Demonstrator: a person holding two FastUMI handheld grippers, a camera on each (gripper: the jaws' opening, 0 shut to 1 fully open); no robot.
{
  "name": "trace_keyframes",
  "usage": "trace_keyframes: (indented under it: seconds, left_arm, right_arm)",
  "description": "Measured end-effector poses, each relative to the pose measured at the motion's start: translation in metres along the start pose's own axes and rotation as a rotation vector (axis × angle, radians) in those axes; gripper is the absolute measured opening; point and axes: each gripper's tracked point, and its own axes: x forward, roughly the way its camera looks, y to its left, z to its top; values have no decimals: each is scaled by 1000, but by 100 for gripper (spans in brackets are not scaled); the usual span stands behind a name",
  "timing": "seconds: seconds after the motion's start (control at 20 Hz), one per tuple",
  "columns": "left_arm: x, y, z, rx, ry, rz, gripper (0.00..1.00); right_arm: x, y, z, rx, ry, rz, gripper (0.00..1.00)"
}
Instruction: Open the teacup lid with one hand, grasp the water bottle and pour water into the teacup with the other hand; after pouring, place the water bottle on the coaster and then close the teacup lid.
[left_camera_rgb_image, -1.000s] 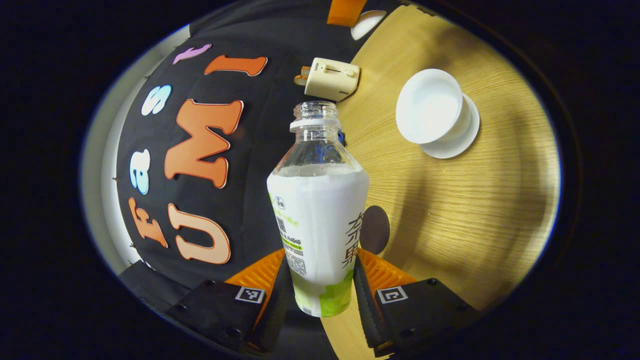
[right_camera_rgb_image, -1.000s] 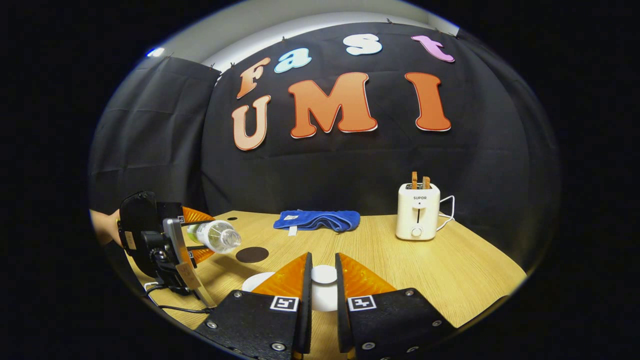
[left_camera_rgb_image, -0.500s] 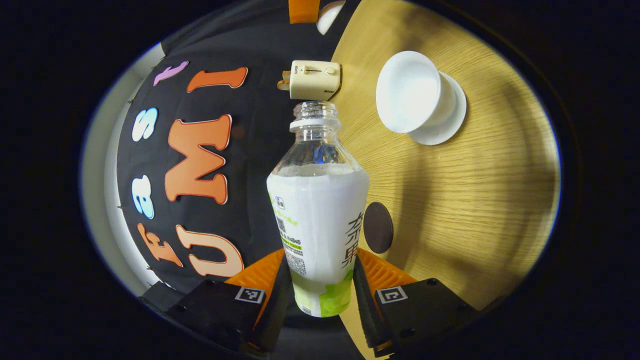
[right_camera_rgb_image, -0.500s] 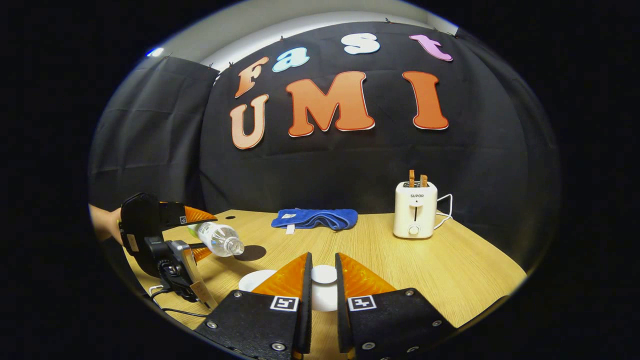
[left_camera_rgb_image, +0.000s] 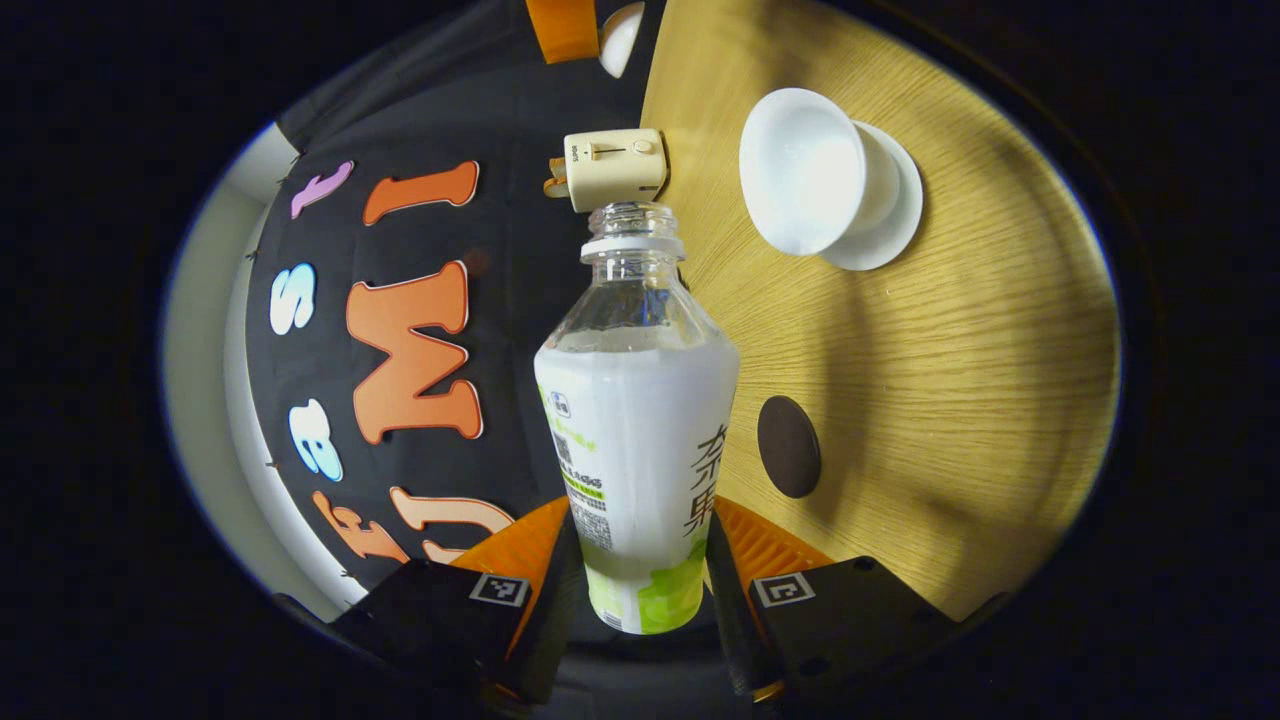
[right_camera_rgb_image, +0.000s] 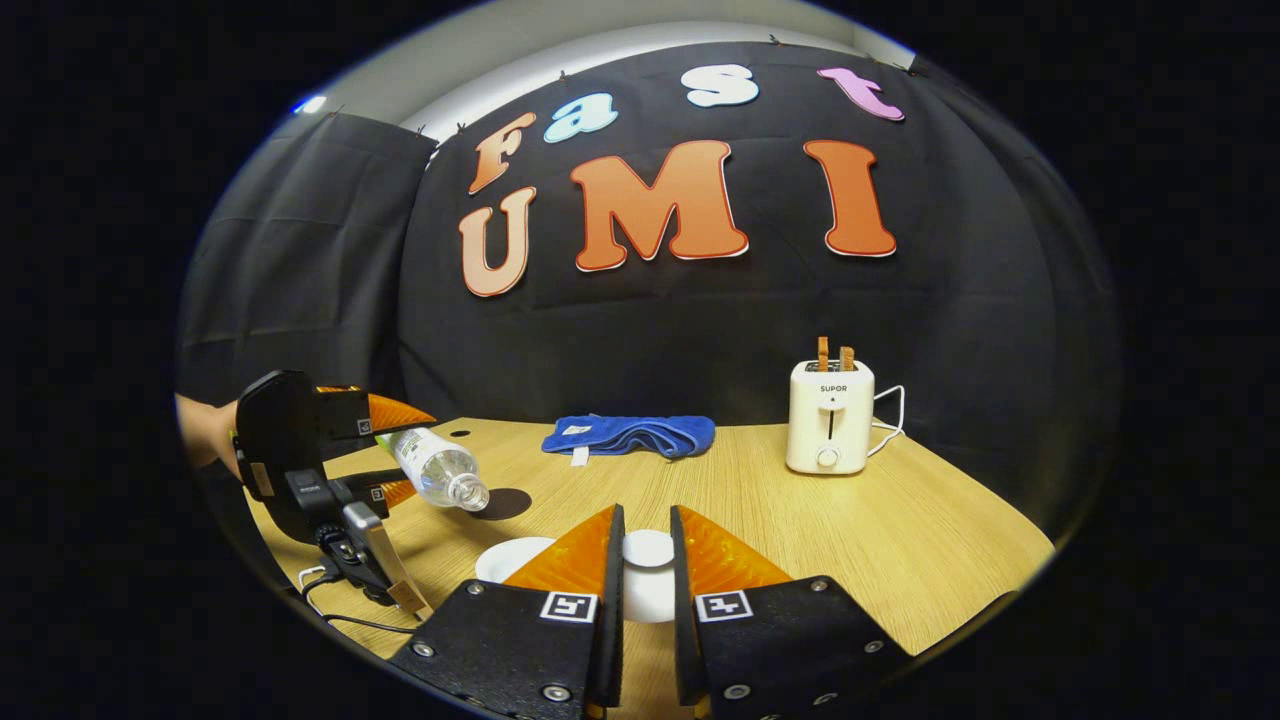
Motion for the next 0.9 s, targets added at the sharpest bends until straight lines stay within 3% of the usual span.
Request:
trace_keyframes:
  seconds: [0.9]
  left_arm:
    - [1,6,-3,123,-8,44,66]
  right_arm:
    - [-1,-1,-3,-1,0,3,22]
